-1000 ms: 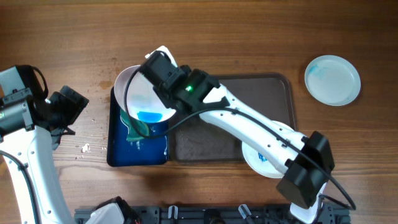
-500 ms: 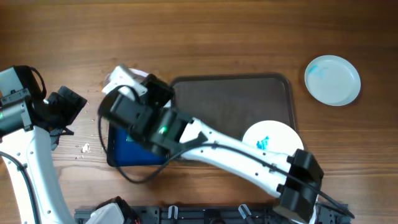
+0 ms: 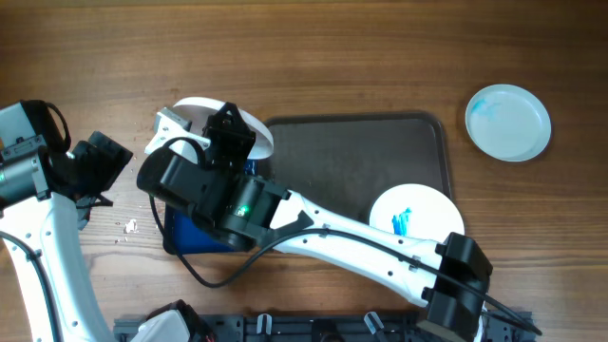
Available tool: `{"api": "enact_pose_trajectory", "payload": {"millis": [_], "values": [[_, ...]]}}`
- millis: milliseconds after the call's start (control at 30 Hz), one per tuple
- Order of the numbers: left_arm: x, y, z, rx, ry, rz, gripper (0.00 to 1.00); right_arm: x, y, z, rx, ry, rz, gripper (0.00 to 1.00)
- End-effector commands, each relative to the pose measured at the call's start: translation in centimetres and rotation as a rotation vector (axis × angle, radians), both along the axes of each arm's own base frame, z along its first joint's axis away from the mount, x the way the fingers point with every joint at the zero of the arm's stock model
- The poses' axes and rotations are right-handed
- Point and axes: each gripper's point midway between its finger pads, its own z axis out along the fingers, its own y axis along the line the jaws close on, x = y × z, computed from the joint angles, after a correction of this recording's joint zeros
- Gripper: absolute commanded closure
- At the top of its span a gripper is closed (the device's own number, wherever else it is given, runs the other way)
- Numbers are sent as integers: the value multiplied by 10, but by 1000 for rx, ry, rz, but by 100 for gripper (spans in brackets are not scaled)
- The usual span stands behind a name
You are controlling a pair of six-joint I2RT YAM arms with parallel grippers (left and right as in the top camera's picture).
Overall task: Clean dirty plates on tray and stack at the side
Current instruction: 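Tilt the held plate over the blue tray to drain it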
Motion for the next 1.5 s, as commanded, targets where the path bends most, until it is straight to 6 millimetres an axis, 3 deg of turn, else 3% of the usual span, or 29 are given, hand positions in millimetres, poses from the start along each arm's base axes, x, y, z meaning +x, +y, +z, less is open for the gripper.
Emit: {"api": "enact_pose_trajectory", "payload": {"millis": [0,567,1033,1467], "values": [[0,5,3,17,-5,18,0,1,-3,16,-17,-49,-28,95],[0,5,3,18,-6,19,0,1,-4,18,-40,-56,-31,95],[0,5,2,16,-3,18,0,-1,6,28,-12,-86,-9,96],[0,5,2,16,-3,18,0,1,17,34,130,-93,5,96]]}}
